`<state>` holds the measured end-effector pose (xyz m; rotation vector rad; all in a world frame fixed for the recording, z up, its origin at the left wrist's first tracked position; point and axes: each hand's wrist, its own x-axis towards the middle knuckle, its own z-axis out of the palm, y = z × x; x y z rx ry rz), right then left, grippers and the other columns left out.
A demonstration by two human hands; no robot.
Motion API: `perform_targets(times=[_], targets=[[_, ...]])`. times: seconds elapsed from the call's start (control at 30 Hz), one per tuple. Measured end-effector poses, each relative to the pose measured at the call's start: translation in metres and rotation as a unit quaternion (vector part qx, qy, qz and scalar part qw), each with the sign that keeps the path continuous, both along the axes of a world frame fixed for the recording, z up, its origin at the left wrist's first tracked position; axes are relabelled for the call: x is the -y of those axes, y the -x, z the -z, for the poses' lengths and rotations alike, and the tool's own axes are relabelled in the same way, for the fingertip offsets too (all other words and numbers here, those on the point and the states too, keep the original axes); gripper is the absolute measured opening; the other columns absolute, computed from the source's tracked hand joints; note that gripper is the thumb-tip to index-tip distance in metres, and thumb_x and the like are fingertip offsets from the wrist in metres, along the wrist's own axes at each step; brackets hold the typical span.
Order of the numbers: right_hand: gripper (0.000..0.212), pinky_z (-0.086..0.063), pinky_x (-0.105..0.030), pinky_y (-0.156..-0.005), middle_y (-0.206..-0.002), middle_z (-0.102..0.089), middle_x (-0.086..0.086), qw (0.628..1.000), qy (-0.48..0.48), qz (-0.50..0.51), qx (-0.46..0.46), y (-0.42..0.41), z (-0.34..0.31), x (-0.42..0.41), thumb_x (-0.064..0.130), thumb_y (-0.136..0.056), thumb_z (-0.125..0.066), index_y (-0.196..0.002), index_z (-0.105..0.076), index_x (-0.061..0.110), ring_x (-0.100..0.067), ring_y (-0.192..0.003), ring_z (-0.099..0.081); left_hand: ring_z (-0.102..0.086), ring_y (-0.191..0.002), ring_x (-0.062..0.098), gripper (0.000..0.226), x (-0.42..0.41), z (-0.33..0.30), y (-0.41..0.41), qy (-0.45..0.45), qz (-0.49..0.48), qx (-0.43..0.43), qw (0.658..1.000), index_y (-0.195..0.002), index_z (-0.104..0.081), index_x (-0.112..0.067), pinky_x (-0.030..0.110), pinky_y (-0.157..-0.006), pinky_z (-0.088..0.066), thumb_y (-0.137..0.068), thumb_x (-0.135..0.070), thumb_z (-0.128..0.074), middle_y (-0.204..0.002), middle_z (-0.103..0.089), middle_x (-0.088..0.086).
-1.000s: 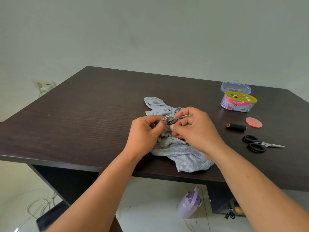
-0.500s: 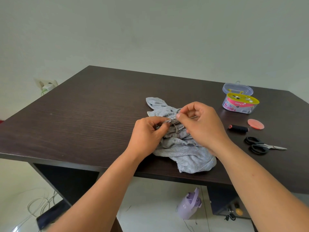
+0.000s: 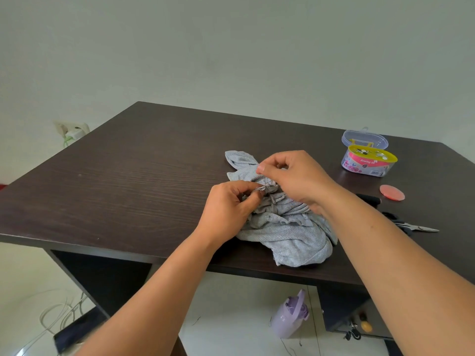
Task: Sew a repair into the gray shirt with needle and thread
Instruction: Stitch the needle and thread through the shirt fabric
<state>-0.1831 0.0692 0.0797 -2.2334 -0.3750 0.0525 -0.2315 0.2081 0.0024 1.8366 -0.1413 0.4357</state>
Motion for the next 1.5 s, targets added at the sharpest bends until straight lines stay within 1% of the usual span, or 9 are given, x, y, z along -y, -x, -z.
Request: perform_targets(times=[0.13,0.23,0.33,0.47,0.63,0.8,0.93,1.1,1.5], targets=[[0.015,-0.047,-0.019,-0.070,-0.086,-0.075,0.007,0.995,-0.101,0.021,0.010,-0.004,-0.007,0.001,0.029,-0.095,-0.065,-0.086,-0.074,0.022,-0.003,-0.076,-0.062,-0.042,-0.043,0.002,0.022,0.000,0.001,0.000,0.000,-0.003,-0.005,1.000,-0.084,-0.076,-0.033,0.017,-0.044,-0.034,-0.097,-0.017,-0.067,-0.049,-0.056,-0.013],[0.017,-0.049,-0.019,-0.070,-0.077,-0.076,0.004,0.981,-0.191,0.022,-0.025,-0.005,-0.016,0.002,0.024,-0.100,-0.058,-0.086,-0.067,0.020,-0.010,-0.080,-0.070,-0.042,-0.043,0.001,0.019,0.000,0.000,0.000,-0.001,-0.007,-0.013,1.000,-0.086,-0.077,-0.030,0.016,-0.044,-0.035,-0.097,-0.018,-0.067,-0.049,-0.056,-0.014],[0.018,-0.055,-0.030,-0.072,-0.064,-0.060,0.004,0.975,-0.219,0.020,-0.043,-0.007,-0.024,0.007,0.023,-0.103,-0.051,-0.089,-0.062,0.018,-0.015,-0.065,-0.067,-0.041,-0.042,0.002,0.021,0.000,-0.001,0.000,0.001,-0.008,-0.019,1.000,-0.083,-0.076,-0.033,0.015,-0.044,-0.034,-0.097,-0.019,-0.067,-0.048,-0.055,-0.013],[0.013,-0.060,-0.042,-0.082,-0.062,-0.051,0.010,0.996,-0.072,0.044,0.020,-0.007,-0.029,0.015,0.028,-0.096,-0.059,-0.086,-0.066,0.022,-0.008,-0.056,-0.051,-0.041,-0.042,0.002,0.024,0.000,-0.001,0.000,-0.002,-0.012,-0.018,1.000,-0.080,-0.074,-0.035,0.016,-0.044,-0.035,-0.097,-0.019,-0.067,-0.049,-0.055,-0.011],[0.010,-0.035,-0.020,-0.048,-0.039,-0.051,0.025,0.978,0.204,-0.025,0.047,0.004,-0.044,0.025,0.025,-0.089,-0.063,-0.086,-0.073,0.025,0.005,-0.040,-0.048,-0.040,-0.042,0.003,0.026,0.000,-0.001,-0.001,-0.004,-0.020,-0.016,1.000,-0.076,-0.073,-0.033,0.016,-0.044,-0.034,-0.097,-0.019,-0.067,-0.048,-0.053,-0.012],[0.008,-0.052,-0.032,-0.072,-0.082,-0.073,0.011,0.935,0.330,-0.099,-0.081,0.012,-0.050,0.033,0.032,-0.084,-0.075,-0.079,-0.079,0.029,-0.014,-0.080,-0.065,-0.038,-0.041,0.003,0.023,-0.001,0.000,-0.002,-0.002,-0.023,-0.026,0.999,-0.076,-0.076,-0.021,0.016,-0.043,-0.033,-0.097,-0.018,-0.066,-0.046,-0.050,-0.014],[0.011,-0.032,-0.023,-0.059,-0.054,-0.053,0.016,0.978,0.129,-0.115,-0.118,0.009,-0.047,0.035,0.031,-0.088,-0.072,-0.086,-0.078,0.022,-0.008,-0.056,-0.039,-0.038,-0.042,0.003,0.024,-0.002,0.001,-0.003,0.000,-0.022,-0.023,0.999,-0.076,-0.075,-0.026,0.016,-0.044,-0.033,-0.097,-0.018,-0.067,-0.048,-0.051,-0.013],[0.016,-0.028,-0.028,-0.061,-0.051,-0.035,0.010,0.985,-0.101,-0.085,-0.110,0.004,-0.049,0.035,0.021,-0.096,-0.062,-0.106,-0.074,0.017,-0.009,-0.051,-0.025,-0.040,-0.043,0.002,0.021,-0.002,0.003,-0.004,-0.007,-0.025,-0.023,0.999,-0.079,-0.077,-0.023,0.014,-0.045,-0.032,-0.097,-0.019,-0.067,-0.047,-0.050,-0.016],[0.033,-0.030,-0.029,-0.062,-0.070,-0.029,-0.004,0.978,-0.204,-0.036,-0.029,-0.009,-0.044,0.036,0.012,-0.092,-0.066,-0.119,-0.069,0.029,-0.011,-0.050,-0.025,-0.042,-0.044,0.004,0.018,-0.002,0.005,-0.006,-0.008,-0.033,-0.032,0.999,-0.083,-0.077,-0.028,0.017,-0.045,-0.035,-0.097,-0.023,-0.067,-0.048,-0.052,-0.013]])
